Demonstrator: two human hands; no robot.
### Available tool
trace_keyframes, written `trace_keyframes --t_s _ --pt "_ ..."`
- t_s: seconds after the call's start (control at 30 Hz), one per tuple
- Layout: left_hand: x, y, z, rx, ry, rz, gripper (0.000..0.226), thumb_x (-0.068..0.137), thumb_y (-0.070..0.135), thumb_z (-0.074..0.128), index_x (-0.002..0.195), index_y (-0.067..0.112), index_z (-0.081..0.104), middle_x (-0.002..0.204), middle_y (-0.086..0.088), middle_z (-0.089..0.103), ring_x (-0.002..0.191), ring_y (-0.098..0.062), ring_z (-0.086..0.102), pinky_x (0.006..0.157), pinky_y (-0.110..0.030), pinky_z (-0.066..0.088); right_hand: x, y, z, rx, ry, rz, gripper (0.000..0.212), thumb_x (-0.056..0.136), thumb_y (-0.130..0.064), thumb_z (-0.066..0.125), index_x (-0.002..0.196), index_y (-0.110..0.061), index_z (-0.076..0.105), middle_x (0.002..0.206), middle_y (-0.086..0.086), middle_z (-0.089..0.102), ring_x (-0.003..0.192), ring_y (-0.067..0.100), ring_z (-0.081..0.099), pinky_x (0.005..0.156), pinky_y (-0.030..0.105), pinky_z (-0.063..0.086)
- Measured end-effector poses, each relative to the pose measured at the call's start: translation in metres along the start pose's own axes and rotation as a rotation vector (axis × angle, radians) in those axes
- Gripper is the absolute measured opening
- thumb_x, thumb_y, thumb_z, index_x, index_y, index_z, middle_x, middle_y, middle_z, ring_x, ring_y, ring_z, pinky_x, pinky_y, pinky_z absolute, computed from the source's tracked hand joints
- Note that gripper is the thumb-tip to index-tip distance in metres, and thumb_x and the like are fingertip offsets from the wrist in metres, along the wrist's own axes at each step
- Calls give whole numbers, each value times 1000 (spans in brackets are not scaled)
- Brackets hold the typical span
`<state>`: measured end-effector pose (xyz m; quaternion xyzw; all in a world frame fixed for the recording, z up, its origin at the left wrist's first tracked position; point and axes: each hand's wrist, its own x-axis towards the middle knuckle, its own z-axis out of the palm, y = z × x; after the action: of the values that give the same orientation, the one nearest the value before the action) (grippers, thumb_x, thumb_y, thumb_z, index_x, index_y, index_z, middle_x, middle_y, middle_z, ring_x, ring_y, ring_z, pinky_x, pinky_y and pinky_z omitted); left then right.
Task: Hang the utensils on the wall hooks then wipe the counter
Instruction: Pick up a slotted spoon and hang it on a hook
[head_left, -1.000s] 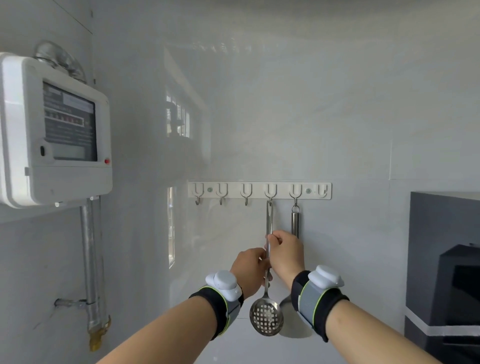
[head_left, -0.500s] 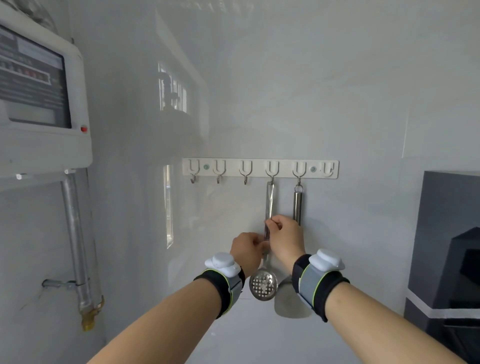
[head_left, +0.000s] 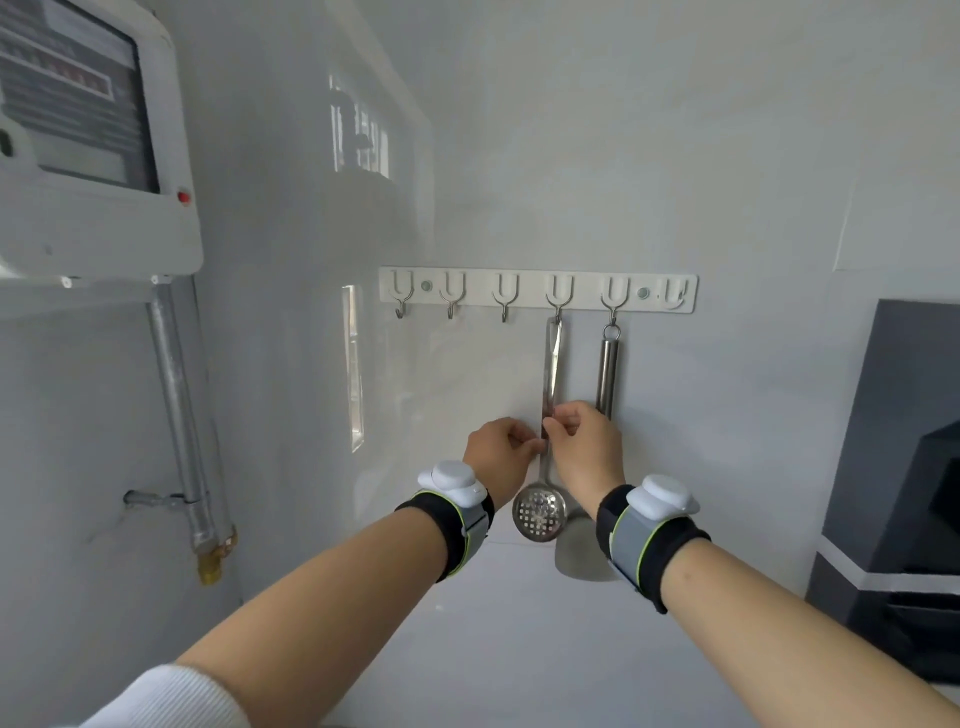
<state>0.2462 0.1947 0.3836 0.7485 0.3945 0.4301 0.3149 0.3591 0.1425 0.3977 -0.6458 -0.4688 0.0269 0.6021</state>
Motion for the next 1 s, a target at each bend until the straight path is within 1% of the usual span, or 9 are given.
trace_keyframes --t_s 0.07,0.1,0.23,0.43,0.57,0.7,0.87,0.9,1.0 --pt "-7 -1 -8 0 15 -18 10 89 27 72 90 17 72 87 -3 75 83 -24 72 83 -37 58 -7 1 -1 -57 57 -25 25 90 -13 64 114 -5 62 111 9 66 101 24 62 91 34 51" --pt "-12 -3 -12 12 23 -28 13 90 27 72 92 15 72 89 -4 75 84 -25 73 84 -39 59 -12 0 -2 -64 67 -28 29 90 -13 64 118 -5 59 116 10 64 105 26 61 95 40 50" --pt "-38 -10 -33 74 31 -54 17 90 29 71 95 13 72 93 -6 76 89 -25 72 86 -41 59 -36 -5 -2 -115 65 -96 30 90 -15 61 119 -8 56 121 10 57 110 28 57 97 45 48" --pt "-85 -33 -59 202 -50 -80 18 90 34 70 95 17 71 91 -1 75 90 -20 72 83 -38 59 -99 8 14 -141 -63 -161 23 88 -9 58 110 -12 64 112 3 58 101 23 58 95 41 48" --pt "-123 -59 -68 284 -85 -106 15 91 31 70 95 16 72 89 1 75 88 -19 71 65 -26 51 -150 30 28 -106 -246 -139 15 90 -9 57 99 -14 68 107 2 63 91 15 58 87 33 51" --pt "-157 -76 -75 333 -156 -111 12 91 26 70 90 14 73 83 3 72 86 -20 70 77 -32 56 -193 55 38 -149 -384 -87 15 91 -10 56 96 -16 69 104 0 64 85 11 58 78 21 43" --pt "-184 -89 -79 387 -209 -112 13 90 29 69 90 17 74 86 4 74 85 -18 71 75 -33 57 -248 82 48 -161 -532 50 19 92 -12 52 95 -17 70 100 -3 67 90 15 63 78 24 47" --pt "-208 -118 -76 411 -261 -184 12 90 30 69 90 18 74 87 3 75 85 -17 71 75 -32 57 -290 100 60 -172 -616 133 18 92 -12 52 93 -17 70 98 -4 68 89 15 63 78 24 47" --pt "-231 -142 -77 424 -286 -217 13 89 33 69 87 21 73 89 5 74 85 -14 69 74 -32 56 -336 115 64 -176 -713 173 17 92 -13 54 89 -18 69 92 -5 70 85 15 64 77 24 45"
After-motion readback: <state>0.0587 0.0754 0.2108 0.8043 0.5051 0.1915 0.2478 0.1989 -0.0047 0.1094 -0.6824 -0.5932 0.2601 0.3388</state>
